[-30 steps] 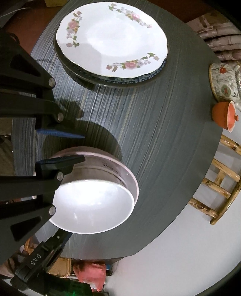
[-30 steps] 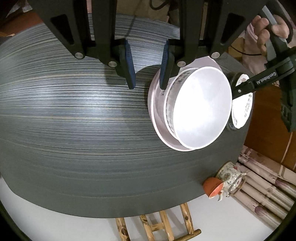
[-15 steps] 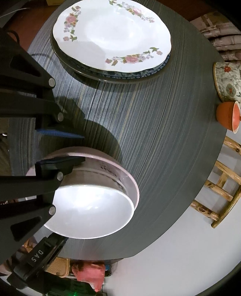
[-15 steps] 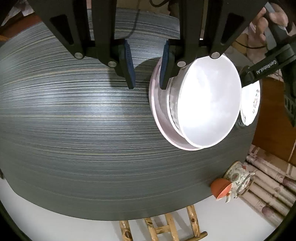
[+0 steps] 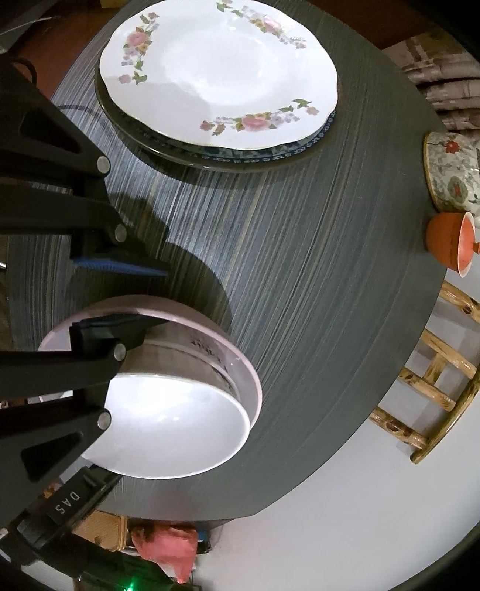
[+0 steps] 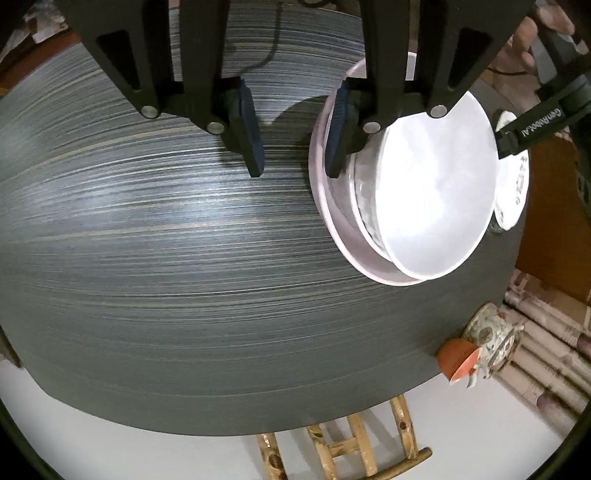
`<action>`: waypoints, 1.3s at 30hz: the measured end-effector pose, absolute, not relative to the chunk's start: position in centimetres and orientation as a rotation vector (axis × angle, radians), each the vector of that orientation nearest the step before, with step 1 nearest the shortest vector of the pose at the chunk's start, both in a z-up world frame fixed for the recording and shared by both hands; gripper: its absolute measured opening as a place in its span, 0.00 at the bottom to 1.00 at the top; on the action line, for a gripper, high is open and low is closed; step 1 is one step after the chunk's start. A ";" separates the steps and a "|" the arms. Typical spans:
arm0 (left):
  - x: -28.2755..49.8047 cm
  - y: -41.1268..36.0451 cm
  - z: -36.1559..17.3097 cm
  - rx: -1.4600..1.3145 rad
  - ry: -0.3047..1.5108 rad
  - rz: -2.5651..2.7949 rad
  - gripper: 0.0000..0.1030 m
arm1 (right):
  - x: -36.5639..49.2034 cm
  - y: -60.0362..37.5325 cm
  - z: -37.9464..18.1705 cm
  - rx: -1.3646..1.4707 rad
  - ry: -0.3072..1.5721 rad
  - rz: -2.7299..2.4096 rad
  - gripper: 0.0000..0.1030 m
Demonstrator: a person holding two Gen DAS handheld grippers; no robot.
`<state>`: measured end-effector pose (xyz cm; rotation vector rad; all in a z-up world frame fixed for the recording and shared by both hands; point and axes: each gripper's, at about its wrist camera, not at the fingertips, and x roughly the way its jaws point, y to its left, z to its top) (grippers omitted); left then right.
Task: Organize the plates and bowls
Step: 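Close both tools on the pink bowl rim of the nested stack, then lift the nested bowl stack with both tools and carry it over the floral plate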
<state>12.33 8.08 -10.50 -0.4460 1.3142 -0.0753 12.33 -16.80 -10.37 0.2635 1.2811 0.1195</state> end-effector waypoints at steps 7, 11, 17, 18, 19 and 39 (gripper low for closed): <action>12.5 8.6 -10.7 -0.470 1.308 -0.078 0.15 | 12.3 -16.9 -10.5 0.320 1.292 0.142 0.16; 12.3 8.4 -10.7 -0.478 1.301 -0.086 0.08 | 12.3 -16.6 -10.5 0.340 1.293 0.161 0.11; 12.4 7.7 -10.3 -0.442 1.291 -0.070 0.06 | 12.3 -16.5 -10.6 0.347 1.288 0.161 0.11; 12.4 7.6 -10.2 -0.436 1.290 -0.070 0.06 | 12.2 -16.5 -10.6 0.351 1.287 0.158 0.11; 12.3 7.6 -10.2 -0.433 1.288 -0.069 0.06 | 12.2 -16.5 -10.6 0.349 1.285 0.156 0.11; 12.3 7.5 -9.9 -0.397 1.278 -0.048 0.04 | 12.5 -15.5 -10.4 0.335 1.293 0.130 0.10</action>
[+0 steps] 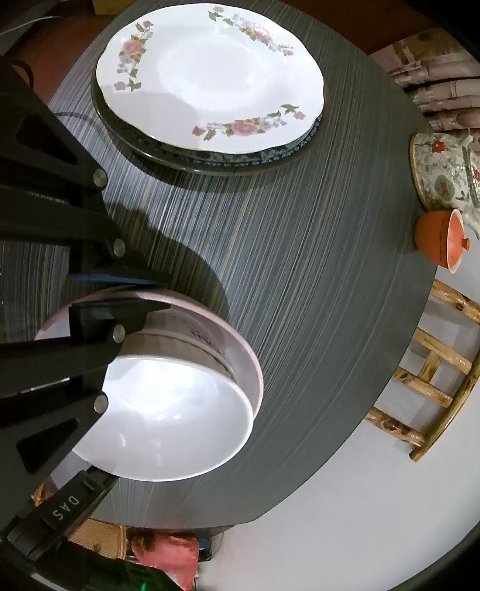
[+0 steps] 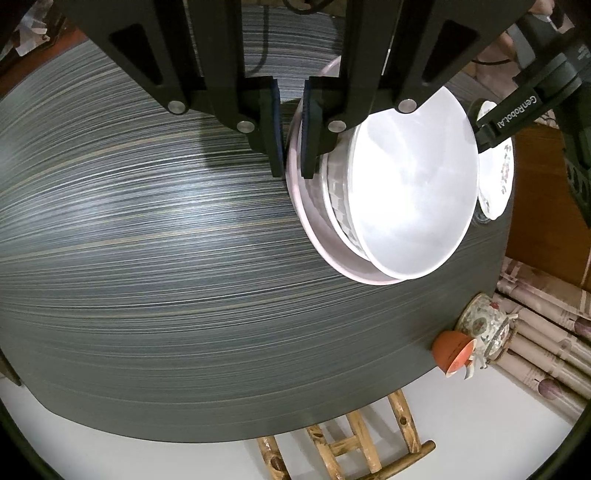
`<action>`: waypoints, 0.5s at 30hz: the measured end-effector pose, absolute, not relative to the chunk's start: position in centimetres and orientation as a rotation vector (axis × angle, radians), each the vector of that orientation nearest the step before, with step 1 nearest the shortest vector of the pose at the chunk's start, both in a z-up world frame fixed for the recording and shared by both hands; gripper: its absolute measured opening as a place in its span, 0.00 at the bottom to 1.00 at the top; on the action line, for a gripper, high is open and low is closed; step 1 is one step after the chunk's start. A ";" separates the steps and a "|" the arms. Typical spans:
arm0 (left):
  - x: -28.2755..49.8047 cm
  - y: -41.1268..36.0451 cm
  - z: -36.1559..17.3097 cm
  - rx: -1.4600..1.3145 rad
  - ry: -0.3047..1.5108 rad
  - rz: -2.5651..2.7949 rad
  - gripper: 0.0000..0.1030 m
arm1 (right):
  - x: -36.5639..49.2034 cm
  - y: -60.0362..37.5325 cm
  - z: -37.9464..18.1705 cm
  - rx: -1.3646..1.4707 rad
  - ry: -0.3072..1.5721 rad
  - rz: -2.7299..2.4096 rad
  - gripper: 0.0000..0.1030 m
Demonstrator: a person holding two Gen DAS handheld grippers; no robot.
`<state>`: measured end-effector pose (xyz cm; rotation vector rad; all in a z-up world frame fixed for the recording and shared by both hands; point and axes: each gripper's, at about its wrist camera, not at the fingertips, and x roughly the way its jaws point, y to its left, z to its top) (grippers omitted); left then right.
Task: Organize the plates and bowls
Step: 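Lift the nested bowl stack with both tools and carry it over the floral plate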
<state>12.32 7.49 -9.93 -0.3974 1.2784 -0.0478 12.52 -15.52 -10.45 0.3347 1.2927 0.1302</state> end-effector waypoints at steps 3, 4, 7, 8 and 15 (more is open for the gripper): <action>12.3 7.6 -9.9 -0.397 1.277 -0.044 0.03 | 12.5 -15.4 -10.4 0.328 1.294 0.134 0.10; 12.3 7.7 -9.9 -0.399 1.277 -0.043 0.03 | 12.4 -15.4 -10.4 0.330 1.294 0.135 0.10; 12.2 7.9 -9.7 -0.402 1.274 -0.041 0.03 | 12.5 -15.3 -10.3 0.328 1.296 0.139 0.10; 12.1 8.0 -9.7 -0.402 1.272 -0.041 0.03 | 12.5 -15.2 -10.3 0.325 1.296 0.139 0.10; 12.0 8.4 -9.3 -0.400 1.266 -0.037 0.03 | 12.7 -14.8 -9.8 0.316 1.295 0.142 0.10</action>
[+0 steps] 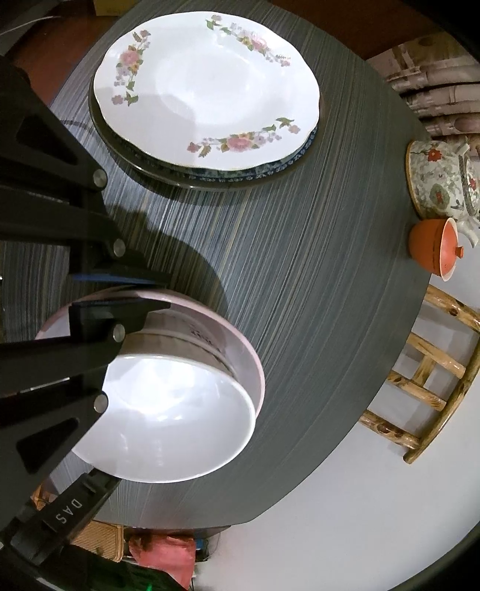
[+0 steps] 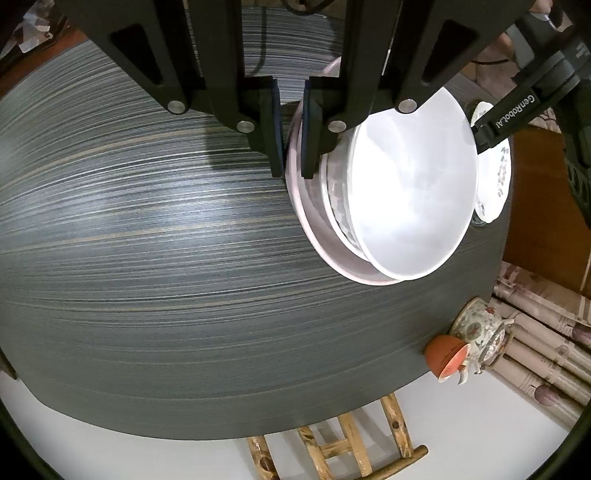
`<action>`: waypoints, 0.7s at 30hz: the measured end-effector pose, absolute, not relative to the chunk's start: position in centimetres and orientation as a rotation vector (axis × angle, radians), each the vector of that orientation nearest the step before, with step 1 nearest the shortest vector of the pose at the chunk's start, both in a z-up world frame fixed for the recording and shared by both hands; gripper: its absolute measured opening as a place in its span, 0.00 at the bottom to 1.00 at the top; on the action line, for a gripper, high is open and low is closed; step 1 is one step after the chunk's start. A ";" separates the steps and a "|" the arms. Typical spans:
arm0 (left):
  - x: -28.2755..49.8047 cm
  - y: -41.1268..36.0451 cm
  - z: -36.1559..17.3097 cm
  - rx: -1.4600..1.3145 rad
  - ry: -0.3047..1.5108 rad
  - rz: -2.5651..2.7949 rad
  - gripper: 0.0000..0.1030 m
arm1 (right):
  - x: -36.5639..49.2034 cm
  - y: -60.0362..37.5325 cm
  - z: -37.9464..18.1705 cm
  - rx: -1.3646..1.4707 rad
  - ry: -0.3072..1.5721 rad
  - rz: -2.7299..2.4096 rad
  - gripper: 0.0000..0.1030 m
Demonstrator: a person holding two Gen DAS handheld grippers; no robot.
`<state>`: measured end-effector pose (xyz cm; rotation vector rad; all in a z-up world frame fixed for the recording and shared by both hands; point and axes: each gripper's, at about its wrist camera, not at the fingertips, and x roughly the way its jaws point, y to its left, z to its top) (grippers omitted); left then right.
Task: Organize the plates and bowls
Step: 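Lift the nested bowl stack with both tools and carry it over the floral plate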
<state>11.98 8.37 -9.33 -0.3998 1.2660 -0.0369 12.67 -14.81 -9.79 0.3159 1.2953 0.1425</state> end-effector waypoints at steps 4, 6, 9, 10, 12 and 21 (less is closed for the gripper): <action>11.9 8.9 -9.0 -0.403 1.257 -0.030 0.03 | 12.8 -14.4 -9.5 0.313 1.298 0.147 0.10; 11.8 9.3 -8.8 -0.404 1.252 -0.027 0.03 | 12.8 -14.1 -9.3 0.308 1.296 0.152 0.10; 11.8 9.9 -8.3 -0.408 1.243 -0.020 0.03 | 12.9 -13.6 -8.8 0.296 1.293 0.161 0.10; 11.9 10.2 -8.1 -0.410 1.239 -0.017 0.03 | 12.9 -13.4 -8.7 0.294 1.292 0.163 0.10; 11.8 10.8 -7.7 -0.416 1.233 -0.011 0.03 | 13.0 -13.0 -8.3 0.288 1.291 0.171 0.10; 12.1 14.4 -5.4 -0.430 1.184 0.043 0.03 | 13.6 -9.8 -6.4 0.243 1.277 0.214 0.10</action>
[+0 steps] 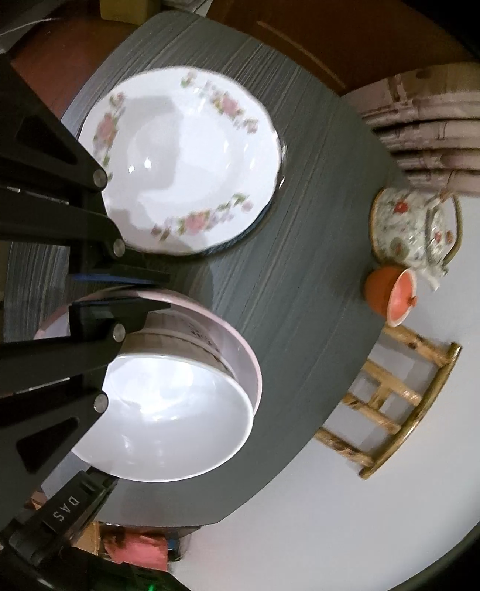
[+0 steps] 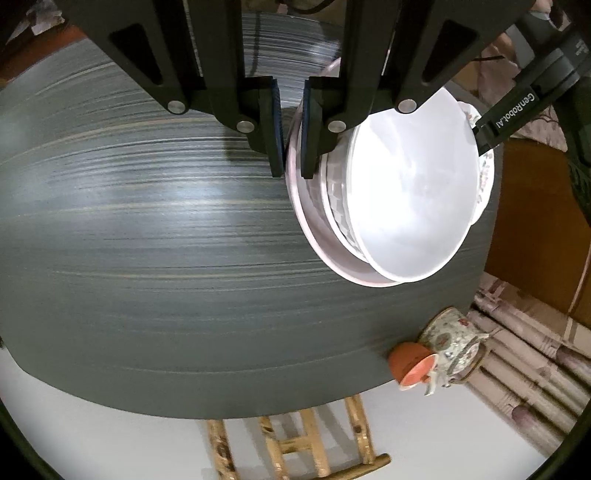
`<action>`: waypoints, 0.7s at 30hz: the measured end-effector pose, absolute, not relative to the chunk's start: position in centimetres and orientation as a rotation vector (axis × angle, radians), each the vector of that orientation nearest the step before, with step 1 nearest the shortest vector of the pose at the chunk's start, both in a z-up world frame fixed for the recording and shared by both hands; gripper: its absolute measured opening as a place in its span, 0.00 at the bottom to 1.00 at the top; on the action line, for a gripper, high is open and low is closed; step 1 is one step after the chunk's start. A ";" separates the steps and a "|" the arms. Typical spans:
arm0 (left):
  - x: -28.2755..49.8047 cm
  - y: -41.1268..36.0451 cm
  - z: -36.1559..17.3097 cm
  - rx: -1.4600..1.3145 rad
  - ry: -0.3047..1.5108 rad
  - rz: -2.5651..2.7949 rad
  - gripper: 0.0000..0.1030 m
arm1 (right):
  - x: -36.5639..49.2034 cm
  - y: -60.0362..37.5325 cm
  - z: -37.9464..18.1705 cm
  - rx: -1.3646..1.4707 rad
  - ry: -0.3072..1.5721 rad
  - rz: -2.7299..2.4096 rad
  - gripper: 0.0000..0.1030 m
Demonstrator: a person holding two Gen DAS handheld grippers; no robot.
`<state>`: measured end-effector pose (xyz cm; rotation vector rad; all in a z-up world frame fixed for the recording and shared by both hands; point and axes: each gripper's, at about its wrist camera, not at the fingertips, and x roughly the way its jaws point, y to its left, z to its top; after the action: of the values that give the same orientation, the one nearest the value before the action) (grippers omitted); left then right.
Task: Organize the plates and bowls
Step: 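Lift the nested bowl stack with both tools and carry it over the floral plate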
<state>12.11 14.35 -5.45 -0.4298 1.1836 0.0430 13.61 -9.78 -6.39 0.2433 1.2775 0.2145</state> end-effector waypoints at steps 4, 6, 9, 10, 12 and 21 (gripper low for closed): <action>12.0 16.4 -4.4 -0.431 1.159 0.080 0.03 | 14.0 -7.6 -5.5 0.226 1.274 0.247 0.10; 11.9 17.6 -4.0 -0.432 1.147 0.102 0.03 | 14.3 -6.4 -5.1 0.219 1.272 0.263 0.10; 11.4 19.7 -3.9 -0.436 1.137 0.142 0.03 | 14.6 -4.4 -4.6 0.205 1.268 0.289 0.10; 11.3 20.3 -3.9 -0.441 1.135 0.152 0.03 | 14.7 -3.7 -4.4 0.200 1.268 0.298 0.10; 11.0 21.5 -4.0 -0.446 1.134 0.171 0.03 | 15.0 -2.0 -4.3 0.188 1.272 0.320 0.10; 8.9 26.6 -4.9 -0.486 1.141 0.246 0.03 | 15.1 4.0 -5.0 0.133 1.306 0.393 0.10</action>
<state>8.85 26.63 -4.95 -0.4858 1.1409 0.2460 15.14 4.04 -4.97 0.1333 1.3057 0.3925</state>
